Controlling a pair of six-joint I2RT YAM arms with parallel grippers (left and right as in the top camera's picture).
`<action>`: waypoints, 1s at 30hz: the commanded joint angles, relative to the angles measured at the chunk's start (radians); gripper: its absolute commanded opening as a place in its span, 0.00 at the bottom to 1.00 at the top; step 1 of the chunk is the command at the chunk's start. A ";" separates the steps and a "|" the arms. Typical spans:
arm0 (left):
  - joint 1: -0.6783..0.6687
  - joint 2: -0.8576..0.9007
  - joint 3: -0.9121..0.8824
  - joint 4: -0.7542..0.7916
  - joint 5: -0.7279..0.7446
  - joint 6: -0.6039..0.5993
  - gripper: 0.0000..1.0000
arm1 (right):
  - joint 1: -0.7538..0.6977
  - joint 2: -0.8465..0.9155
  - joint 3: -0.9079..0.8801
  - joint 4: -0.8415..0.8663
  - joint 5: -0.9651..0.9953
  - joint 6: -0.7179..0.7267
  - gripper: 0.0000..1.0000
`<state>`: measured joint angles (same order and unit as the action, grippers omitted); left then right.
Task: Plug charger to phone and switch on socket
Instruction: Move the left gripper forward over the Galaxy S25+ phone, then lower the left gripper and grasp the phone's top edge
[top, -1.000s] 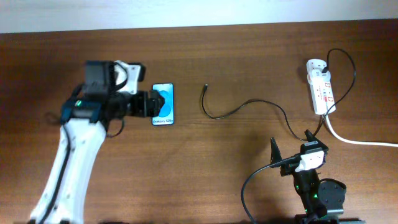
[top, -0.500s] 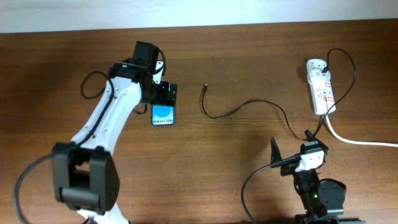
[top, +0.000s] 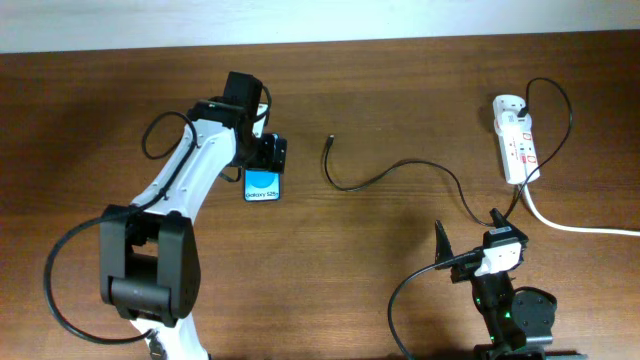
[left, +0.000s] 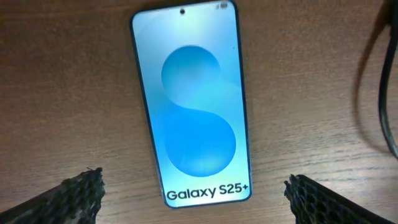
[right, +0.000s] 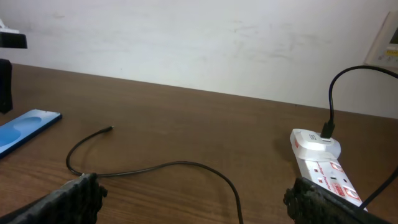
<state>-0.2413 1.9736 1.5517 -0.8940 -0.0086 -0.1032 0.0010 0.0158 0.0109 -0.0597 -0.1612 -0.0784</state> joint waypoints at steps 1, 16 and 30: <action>-0.005 0.009 0.057 -0.014 -0.006 -0.016 1.00 | 0.007 -0.003 -0.005 -0.005 0.005 0.007 0.98; -0.005 0.038 0.282 -0.156 -0.005 -0.015 1.00 | 0.007 -0.003 -0.005 -0.005 0.005 0.007 0.98; -0.004 0.166 0.321 -0.174 0.037 -0.008 1.00 | 0.007 -0.003 -0.005 -0.005 0.005 0.007 0.98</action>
<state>-0.2413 2.1078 1.8584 -1.0702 0.0185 -0.1028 0.0010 0.0158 0.0109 -0.0597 -0.1612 -0.0780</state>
